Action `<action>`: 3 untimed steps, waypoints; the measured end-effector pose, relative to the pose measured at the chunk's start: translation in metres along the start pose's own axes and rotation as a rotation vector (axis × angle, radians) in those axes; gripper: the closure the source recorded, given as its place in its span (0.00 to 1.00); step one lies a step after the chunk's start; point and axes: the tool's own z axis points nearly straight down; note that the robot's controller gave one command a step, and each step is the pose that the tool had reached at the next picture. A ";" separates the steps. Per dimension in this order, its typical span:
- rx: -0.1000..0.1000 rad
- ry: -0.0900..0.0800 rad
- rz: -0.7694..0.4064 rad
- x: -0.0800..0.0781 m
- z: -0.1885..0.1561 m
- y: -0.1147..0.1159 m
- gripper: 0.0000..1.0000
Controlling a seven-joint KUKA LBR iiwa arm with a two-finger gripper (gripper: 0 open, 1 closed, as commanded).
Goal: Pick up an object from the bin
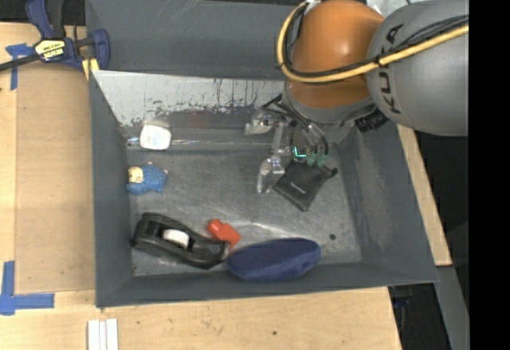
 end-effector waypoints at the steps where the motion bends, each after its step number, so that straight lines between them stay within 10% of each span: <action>1: 0.000 -0.015 -0.081 0.062 0.091 0.071 0.00; 3: 0.010 0.001 -0.308 0.105 0.071 0.154 0.00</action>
Offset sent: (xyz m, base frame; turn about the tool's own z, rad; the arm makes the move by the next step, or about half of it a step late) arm -0.0770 0.0849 -0.1096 -0.0912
